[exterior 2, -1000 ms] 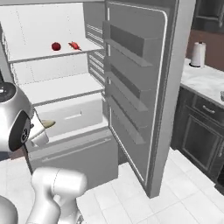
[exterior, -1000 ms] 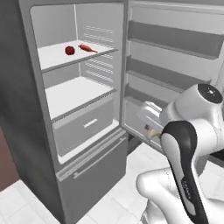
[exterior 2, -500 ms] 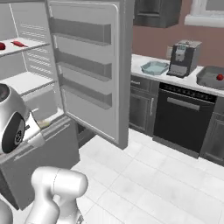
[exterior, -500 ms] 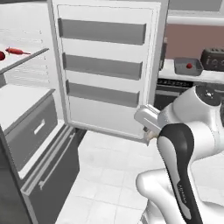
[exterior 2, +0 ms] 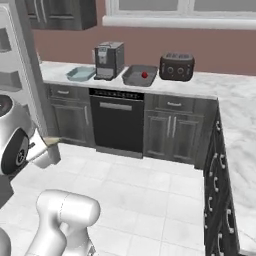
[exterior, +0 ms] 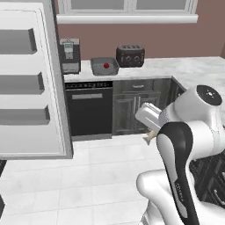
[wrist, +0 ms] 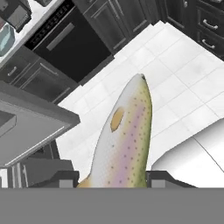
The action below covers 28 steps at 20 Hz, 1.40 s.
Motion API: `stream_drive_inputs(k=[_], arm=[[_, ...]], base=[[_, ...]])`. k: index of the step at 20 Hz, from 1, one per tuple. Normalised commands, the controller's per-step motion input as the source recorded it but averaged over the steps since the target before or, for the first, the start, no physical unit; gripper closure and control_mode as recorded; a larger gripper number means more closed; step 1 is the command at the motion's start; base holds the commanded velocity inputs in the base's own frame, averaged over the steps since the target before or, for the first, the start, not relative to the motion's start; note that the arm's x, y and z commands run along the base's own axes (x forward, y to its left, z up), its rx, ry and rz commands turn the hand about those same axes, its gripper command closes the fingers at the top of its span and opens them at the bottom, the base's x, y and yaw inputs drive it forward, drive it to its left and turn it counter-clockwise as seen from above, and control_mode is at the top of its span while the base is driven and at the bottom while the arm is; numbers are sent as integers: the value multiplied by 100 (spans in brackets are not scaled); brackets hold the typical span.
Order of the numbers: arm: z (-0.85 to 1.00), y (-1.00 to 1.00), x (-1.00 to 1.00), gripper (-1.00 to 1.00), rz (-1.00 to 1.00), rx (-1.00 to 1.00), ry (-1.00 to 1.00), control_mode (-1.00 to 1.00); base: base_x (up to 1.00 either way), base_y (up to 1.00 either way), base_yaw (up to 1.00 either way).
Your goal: Place one tomato and one fish in each tupperware on the nearby counter, to pack two identical lunches.
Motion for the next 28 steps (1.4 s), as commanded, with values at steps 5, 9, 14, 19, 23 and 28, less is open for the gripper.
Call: stream_drive_inputs(k=[5,9,14,19,23,28], arm=[[0,0,0,100,0,0,0,100],[0,0,0,100,0,0,0,100],[0,0,0,100,0,0,0,100],[0,0,0,100,0,0,0,100],[0,0,0,100,0,0,0,100],[0,0,0,100,0,0,0,100]], base=[[100,-61,-12],[100,-23,-13],[100,-2,-24],[100,0,-29],[100,7,-23],[100,45,-7]])
